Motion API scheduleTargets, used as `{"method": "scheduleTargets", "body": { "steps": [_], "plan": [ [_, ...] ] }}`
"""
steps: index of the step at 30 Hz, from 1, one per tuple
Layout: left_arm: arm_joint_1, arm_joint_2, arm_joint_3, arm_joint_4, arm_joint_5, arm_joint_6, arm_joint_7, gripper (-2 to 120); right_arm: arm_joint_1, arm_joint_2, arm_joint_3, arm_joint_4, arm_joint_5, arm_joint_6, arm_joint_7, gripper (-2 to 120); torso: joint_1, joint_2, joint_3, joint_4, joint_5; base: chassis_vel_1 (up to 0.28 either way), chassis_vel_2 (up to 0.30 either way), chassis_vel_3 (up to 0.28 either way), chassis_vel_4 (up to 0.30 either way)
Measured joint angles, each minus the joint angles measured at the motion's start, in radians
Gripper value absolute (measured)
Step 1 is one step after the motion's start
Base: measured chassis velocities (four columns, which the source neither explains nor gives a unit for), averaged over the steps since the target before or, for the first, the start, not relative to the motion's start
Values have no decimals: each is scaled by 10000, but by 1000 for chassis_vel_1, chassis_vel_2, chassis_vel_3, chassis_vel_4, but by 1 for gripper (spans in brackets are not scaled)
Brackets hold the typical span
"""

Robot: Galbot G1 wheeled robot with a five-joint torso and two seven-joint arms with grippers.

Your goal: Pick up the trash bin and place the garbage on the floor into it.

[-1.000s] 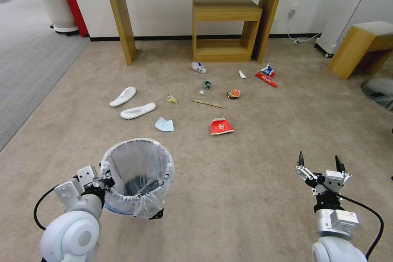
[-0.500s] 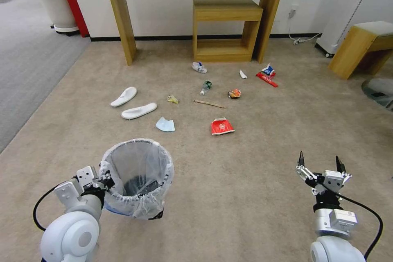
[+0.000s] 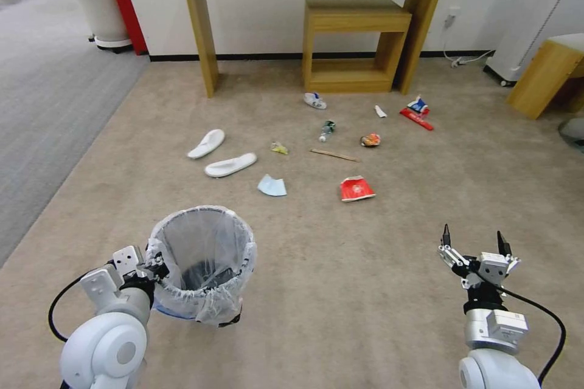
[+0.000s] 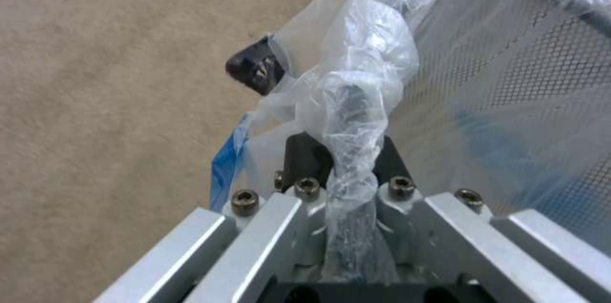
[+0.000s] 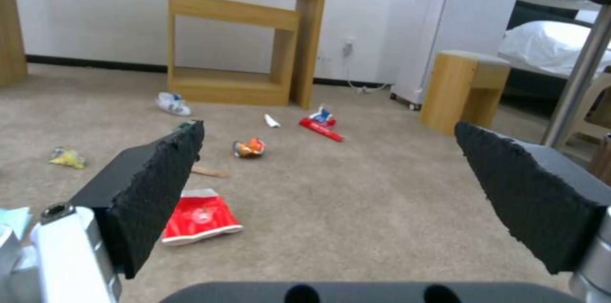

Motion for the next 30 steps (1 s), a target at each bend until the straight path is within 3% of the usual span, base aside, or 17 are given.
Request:
{"method": "scheduleTargets", "body": {
  "steps": [20,30],
  "plan": [
    [-51,-89,43,129,105,-27,7,3,112,-78,-4,-168,19,158,-167,100,1,0,1,1,0,202,203,-204,-199],
    [-17,-135,-12,118,126,-29,22,3,137,-111,-25,-219,108,297,-242,100,0,0,1,-2,6,18,26,-9,-20]
  ]
}}
